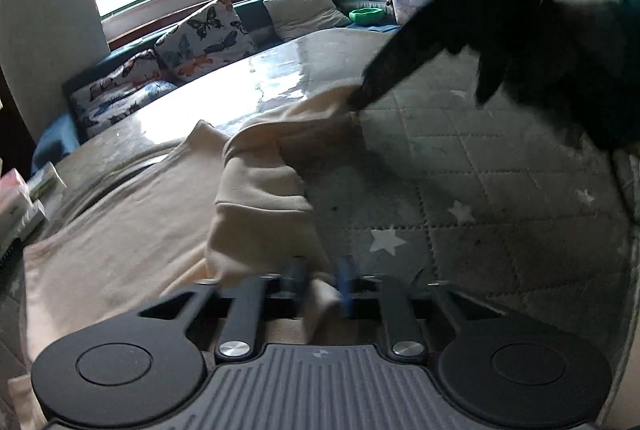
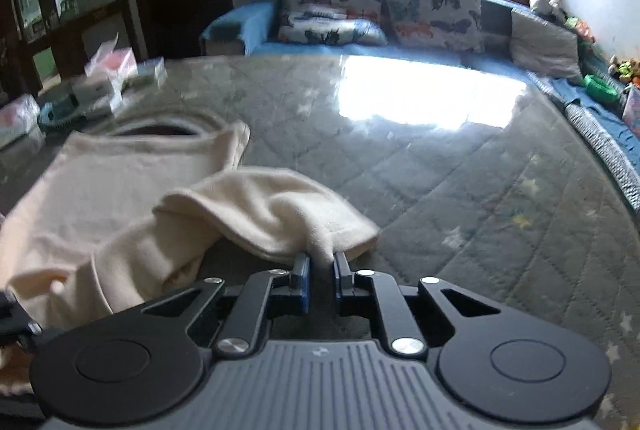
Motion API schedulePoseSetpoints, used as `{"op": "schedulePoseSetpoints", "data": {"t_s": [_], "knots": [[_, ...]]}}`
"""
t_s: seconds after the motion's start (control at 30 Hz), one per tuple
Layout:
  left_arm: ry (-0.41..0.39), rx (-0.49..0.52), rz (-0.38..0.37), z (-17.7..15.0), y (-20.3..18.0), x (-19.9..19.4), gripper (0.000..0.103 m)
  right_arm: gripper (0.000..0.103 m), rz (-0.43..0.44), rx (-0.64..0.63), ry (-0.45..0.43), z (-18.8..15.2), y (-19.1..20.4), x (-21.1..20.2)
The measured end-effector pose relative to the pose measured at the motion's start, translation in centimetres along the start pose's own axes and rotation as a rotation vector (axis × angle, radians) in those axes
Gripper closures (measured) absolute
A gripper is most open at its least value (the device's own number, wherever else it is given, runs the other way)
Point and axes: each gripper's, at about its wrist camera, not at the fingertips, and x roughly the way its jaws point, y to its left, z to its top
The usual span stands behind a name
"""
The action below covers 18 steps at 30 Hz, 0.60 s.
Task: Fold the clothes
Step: 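Release the folded side with the right gripper and smooth the shirt hem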
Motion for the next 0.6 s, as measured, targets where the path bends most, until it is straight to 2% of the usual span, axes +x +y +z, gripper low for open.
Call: {"op": "schedulePoseSetpoints", "data": {"t_s": [0.13,0.3,0.5,0.6], "knots": [[-0.025,-0.012,-0.051,0.0,0.7,-1.3,0.094,0.094,-0.029,0.004,-0.068,1.0,-0.7,-2.7],[-0.069,0.007,-0.187,-0.8,1.8,-5.1,0.094,0.094,-0.115,-0.013,-0.142,2.4,-1.5,-6.4],[-0.071,0.022,-0.250,-2.1,2.0,-6.7,0.093,0.093,-0.251,-0.012,-0.138,3.1,-2.3,-7.9],[-0.072,0.029,-0.278,-2.7,2.1,-7.4,0.092,0.088,-0.275,-0.010,-0.123,2.8,-2.2,-7.4]]}}
